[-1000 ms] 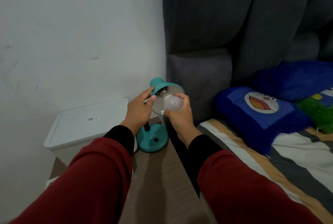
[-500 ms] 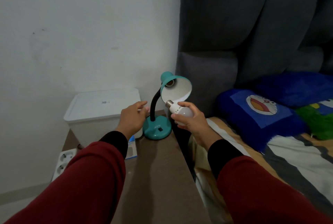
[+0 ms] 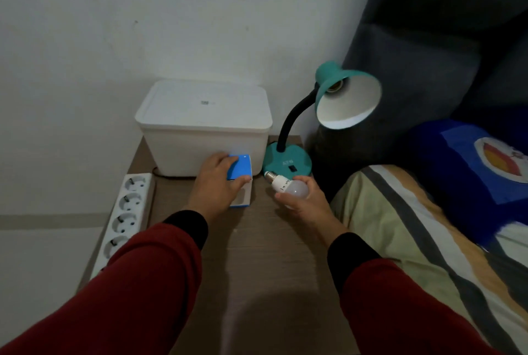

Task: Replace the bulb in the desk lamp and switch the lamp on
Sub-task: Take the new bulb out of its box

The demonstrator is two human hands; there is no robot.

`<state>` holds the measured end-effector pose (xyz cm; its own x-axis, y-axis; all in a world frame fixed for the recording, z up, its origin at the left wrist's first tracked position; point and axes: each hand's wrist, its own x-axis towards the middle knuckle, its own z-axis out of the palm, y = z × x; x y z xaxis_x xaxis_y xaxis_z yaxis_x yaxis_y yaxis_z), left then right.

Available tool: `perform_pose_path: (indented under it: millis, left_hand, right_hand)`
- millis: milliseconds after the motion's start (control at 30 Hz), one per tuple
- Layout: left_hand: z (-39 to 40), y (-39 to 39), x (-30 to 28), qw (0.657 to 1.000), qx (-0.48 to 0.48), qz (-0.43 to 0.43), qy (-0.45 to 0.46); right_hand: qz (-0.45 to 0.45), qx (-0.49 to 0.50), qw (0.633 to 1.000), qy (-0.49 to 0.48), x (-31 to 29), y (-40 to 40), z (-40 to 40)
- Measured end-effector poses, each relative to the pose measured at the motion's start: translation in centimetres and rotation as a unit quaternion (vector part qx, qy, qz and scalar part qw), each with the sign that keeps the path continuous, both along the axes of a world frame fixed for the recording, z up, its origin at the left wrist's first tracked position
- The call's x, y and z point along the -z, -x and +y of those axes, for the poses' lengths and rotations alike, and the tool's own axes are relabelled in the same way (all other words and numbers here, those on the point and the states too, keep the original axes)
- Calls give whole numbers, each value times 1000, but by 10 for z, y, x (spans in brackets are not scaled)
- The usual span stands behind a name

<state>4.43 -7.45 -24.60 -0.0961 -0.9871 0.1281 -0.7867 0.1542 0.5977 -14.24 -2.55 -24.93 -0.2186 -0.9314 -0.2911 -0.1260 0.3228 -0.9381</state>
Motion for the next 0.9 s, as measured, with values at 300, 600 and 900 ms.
perform_pose_path:
  millis: [300, 600, 900]
  left_hand:
    - [-4, -9, 21, 993, -14, 93, 70]
    - [7, -3, 24, 970, -102, 215, 53]
    - [14, -9, 27, 961, -125, 243, 39]
  right_hand:
    - [71, -3, 997, -15, 36, -22, -26]
    - [174, -32, 984, -7, 42, -26, -35]
    - [265, 11, 949, 172, 1, -46, -25]
